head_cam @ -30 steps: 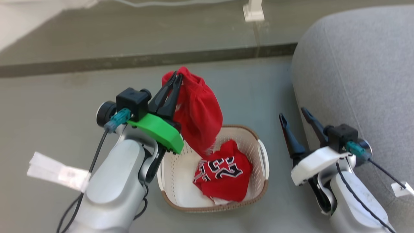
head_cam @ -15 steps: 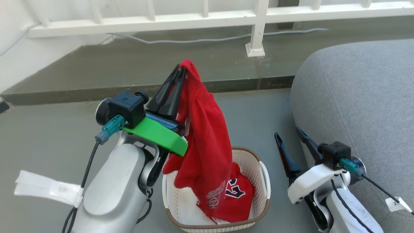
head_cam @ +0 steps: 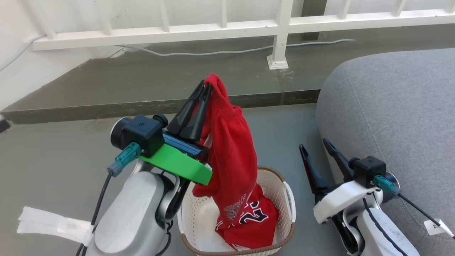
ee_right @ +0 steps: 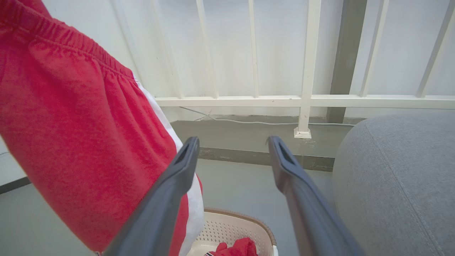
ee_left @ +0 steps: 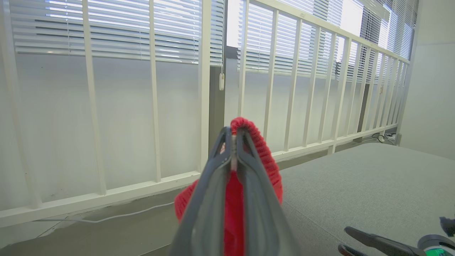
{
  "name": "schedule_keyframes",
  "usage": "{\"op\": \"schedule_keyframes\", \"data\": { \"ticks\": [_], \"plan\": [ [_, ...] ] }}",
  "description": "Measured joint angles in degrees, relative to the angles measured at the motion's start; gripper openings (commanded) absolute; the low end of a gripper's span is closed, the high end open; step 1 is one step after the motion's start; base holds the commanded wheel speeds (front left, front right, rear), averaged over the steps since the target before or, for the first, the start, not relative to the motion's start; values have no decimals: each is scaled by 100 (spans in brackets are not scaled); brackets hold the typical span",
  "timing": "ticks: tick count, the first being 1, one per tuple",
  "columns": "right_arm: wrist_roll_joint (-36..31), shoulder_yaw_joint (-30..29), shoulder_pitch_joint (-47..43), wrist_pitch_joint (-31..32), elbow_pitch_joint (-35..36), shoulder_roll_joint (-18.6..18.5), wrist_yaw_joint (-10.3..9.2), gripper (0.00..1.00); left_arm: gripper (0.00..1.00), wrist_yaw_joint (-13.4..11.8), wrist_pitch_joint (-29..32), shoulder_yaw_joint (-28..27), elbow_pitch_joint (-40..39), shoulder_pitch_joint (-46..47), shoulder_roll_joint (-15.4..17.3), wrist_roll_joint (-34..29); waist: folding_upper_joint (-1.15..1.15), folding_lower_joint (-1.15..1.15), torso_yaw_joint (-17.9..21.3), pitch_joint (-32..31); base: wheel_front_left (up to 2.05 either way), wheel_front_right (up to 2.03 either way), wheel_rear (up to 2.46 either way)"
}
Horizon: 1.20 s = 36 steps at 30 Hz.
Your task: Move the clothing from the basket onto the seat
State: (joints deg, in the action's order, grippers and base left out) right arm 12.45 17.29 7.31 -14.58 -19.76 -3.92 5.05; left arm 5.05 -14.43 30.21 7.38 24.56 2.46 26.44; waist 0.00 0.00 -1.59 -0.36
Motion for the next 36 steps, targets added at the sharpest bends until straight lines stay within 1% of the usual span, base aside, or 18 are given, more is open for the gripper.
{"op": "schedule_keyframes", "data": {
  "ticks": [8,13,19,23,28,29,30,36],
  "plan": [
    [31,66,1,0,361,19,0,100,0,-9,0,96,-101,-136,29,-20,0,0,21,-29,0,0,0],
    [46,211,37,0,799,30,45,100,0,-31,0,105,-198,-177,37,-35,0,0,18,-36,0,0,0],
    [96,604,206,-1,1535,38,100,100,0,-55,0,114,-243,-215,51,-43,0,0,18,-51,0,0,0],
    [181,994,268,0,1775,40,149,100,0,-59,0,133,-279,-232,56,-44,0,0,18,-64,0,0,0],
    [248,1506,267,156,1885,37,153,100,0,-59,1,171,-398,-232,56,-52,0,0,1,-69,0,0,0],
    [248,1506,267,156,1885,37,153,100,0,-59,1,171,-398,-232,56,-52,0,0,1,-69,0,0,0],
    [286,1679,266,220,1879,37,168,100,0,-59,1,181,-439,-232,55,-52,0,0,-12,-68,0,0,0],
    [356,1846,266,322,1679,36,200,100,0,-58,1,227,-571,-232,55,-52,0,0,-45,-56,0,0,0]
  ]
}}
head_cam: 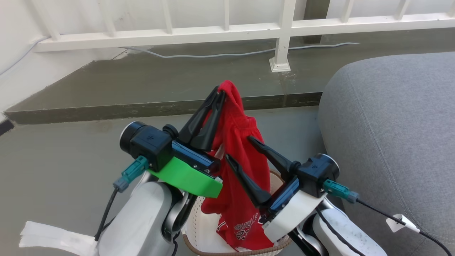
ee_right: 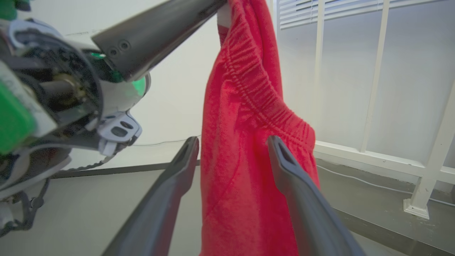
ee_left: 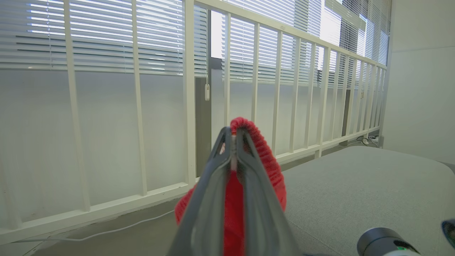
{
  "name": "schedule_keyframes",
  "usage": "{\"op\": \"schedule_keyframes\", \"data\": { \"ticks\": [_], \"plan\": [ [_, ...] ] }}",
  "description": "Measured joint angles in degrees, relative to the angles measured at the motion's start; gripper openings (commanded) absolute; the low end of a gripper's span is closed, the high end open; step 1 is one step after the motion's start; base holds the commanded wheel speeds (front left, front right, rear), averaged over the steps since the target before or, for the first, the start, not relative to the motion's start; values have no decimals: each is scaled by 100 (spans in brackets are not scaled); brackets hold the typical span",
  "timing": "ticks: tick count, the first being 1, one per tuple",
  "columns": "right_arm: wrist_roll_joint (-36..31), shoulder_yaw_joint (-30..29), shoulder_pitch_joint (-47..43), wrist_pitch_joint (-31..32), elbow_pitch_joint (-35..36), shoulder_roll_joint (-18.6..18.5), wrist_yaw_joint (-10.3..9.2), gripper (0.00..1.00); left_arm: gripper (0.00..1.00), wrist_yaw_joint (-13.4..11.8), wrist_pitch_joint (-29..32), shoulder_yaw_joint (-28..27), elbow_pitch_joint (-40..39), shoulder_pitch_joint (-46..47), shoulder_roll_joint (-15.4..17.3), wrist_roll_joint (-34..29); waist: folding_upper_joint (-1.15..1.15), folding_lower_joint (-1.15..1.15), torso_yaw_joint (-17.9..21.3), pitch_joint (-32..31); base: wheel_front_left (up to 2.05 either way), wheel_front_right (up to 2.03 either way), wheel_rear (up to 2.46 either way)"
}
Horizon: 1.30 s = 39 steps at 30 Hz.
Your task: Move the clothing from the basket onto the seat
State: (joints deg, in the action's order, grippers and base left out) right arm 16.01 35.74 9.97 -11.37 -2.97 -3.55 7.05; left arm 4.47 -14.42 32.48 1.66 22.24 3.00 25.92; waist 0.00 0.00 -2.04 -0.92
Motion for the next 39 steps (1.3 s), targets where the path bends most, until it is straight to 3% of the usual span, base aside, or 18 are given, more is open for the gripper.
{"op": "schedule_keyframes", "data": {
  "ticks": [10,11,12,25,26,27,28,39],
  "plan": [
    [-49,74,51,38,-628,-1,0,98,0,13,11,265,-252,0,-2,0,0,0,-83,34,0,0,0],
    [-20,69,54,38,-679,-1,0,32,0,14,26,292,-263,0,-4,0,0,0,-93,38,0,0,0],
    [-2,69,57,38,-727,-1,0,0,0,24,26,310,-277,0,-4,0,0,0,-102,42,0,0,0],
    [191,-32,305,-74,-970,0,0,0,0,55,79,376,-399,-21,-4,48,0,0,-159,69,0,0,0],
    [222,-51,322,-79,-975,0,-1,0,39,55,81,375,-402,-21,-4,52,0,0,-158,70,0,0,0],
    [224,-76,350,-82,-985,0,-5,0,91,55,86,375,-403,-21,-4,52,0,0,-157,71,0,0,0],
    [229,-114,378,-124,-985,0,-8,0,100,55,96,376,-403,-23,-4,52,0,0,-156,72,0,0,0],
    [279,-445,593,-197,-1084,0,-116,0,100,60,272,553,-409,-24,143,-4,0,0,-132,85,0,0,0]
  ]
}}
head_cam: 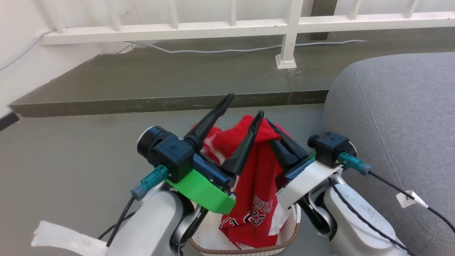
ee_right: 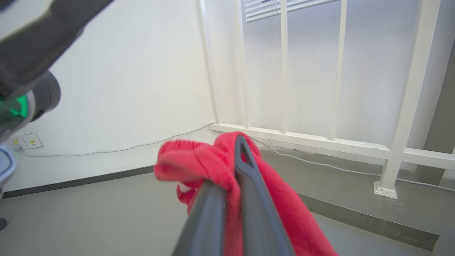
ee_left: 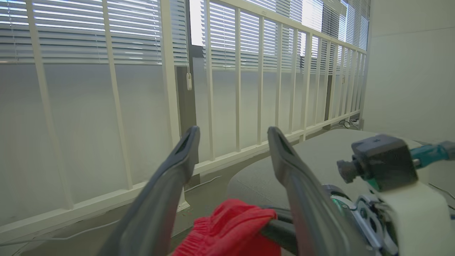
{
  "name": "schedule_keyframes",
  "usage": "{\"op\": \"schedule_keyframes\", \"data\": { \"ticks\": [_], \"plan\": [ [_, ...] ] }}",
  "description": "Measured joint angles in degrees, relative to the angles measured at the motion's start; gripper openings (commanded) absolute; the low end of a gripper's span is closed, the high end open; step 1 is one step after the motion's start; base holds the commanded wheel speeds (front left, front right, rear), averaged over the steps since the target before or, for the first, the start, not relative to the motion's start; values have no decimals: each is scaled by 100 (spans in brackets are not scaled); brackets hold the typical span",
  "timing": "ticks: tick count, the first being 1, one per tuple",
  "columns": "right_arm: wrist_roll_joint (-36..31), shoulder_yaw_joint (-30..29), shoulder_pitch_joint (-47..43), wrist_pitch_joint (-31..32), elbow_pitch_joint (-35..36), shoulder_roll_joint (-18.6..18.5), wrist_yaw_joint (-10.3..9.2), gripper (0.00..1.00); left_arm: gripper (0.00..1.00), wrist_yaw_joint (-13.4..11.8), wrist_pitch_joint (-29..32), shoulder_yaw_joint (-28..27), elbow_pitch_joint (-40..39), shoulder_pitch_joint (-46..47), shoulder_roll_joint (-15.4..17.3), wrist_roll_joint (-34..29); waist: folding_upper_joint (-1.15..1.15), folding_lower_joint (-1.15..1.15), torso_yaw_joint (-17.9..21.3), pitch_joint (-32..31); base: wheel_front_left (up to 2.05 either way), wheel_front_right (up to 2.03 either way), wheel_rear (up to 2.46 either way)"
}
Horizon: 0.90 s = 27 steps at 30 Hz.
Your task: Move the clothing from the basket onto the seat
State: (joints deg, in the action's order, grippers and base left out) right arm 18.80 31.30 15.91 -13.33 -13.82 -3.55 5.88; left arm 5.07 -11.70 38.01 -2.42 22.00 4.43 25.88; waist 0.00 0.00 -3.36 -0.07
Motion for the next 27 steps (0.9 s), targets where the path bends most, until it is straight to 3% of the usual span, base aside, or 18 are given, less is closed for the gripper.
{"op": "schedule_keyframes", "data": {
  "ticks": [15,27],
  "plan": [
    [96,-637,39,-52,-159,-192,-307,0,100,58,419,595,20,-385,235,-205,0,0,325,132,0,0,0],
    [196,-1102,46,-87,-226,-332,-536,0,100,103,620,837,47,-527,383,-293,0,0,798,403,0,0,0]
  ]
}}
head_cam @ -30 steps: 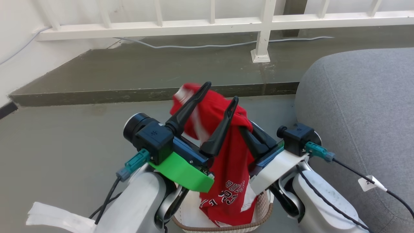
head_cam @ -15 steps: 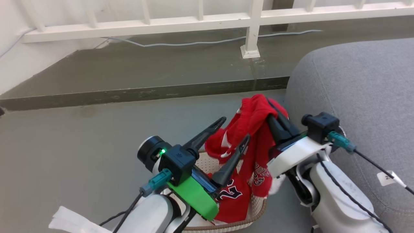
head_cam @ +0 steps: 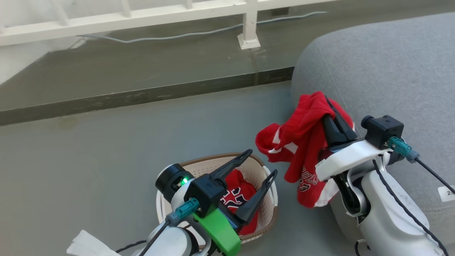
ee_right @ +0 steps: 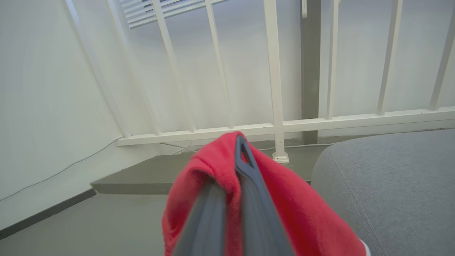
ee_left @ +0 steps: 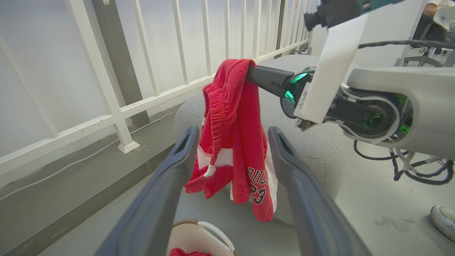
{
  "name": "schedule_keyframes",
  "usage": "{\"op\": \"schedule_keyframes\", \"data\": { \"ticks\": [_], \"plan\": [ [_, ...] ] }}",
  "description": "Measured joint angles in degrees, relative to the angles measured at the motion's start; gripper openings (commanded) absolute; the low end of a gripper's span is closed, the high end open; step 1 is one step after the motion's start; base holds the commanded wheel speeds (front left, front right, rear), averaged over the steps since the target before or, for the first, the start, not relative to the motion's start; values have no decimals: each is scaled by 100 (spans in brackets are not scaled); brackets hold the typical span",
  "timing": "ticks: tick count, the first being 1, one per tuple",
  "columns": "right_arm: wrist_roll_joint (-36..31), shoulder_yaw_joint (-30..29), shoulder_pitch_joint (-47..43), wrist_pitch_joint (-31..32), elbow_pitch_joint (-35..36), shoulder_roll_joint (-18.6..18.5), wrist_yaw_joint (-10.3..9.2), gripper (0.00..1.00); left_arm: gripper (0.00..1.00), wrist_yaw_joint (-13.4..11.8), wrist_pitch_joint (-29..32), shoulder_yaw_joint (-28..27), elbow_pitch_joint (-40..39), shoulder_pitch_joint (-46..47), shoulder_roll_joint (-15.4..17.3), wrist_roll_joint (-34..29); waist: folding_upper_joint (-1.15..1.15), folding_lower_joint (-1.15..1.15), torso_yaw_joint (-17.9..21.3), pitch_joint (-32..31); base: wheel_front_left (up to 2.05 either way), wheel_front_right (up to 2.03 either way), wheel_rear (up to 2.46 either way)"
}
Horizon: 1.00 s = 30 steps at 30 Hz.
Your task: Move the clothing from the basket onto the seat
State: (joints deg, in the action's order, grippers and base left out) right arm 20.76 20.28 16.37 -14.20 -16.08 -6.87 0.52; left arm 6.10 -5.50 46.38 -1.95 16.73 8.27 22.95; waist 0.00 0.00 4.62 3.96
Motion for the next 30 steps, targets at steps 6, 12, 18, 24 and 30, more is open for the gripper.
{"op": "schedule_keyframes", "data": {
  "ticks": [6,12,18,24,30],
  "plan": [
    [53,-170,-7,-9,1,2,-66,0,100,-7,76,-20,-9,0,92,-48,0,0,298,159,0,0,0],
    [101,-364,-21,-13,62,18,-112,0,100,-52,145,-62,-43,1,189,-75,0,0,712,366,0,0,0],
    [111,-563,-25,-13,122,101,-165,0,100,-52,194,-66,-59,12,210,-230,0,0,1085,557,0,0,0],
    [177,-858,-29,-13,154,104,-170,0,100,-52,244,-52,-86,110,210,-274,0,0,1380,768,0,0,0],
    [250,-1102,84,-14,70,30,-170,0,100,-52,296,-29,-98,222,209,-307,0,0,1542,996,0,0,0]
  ]
}}
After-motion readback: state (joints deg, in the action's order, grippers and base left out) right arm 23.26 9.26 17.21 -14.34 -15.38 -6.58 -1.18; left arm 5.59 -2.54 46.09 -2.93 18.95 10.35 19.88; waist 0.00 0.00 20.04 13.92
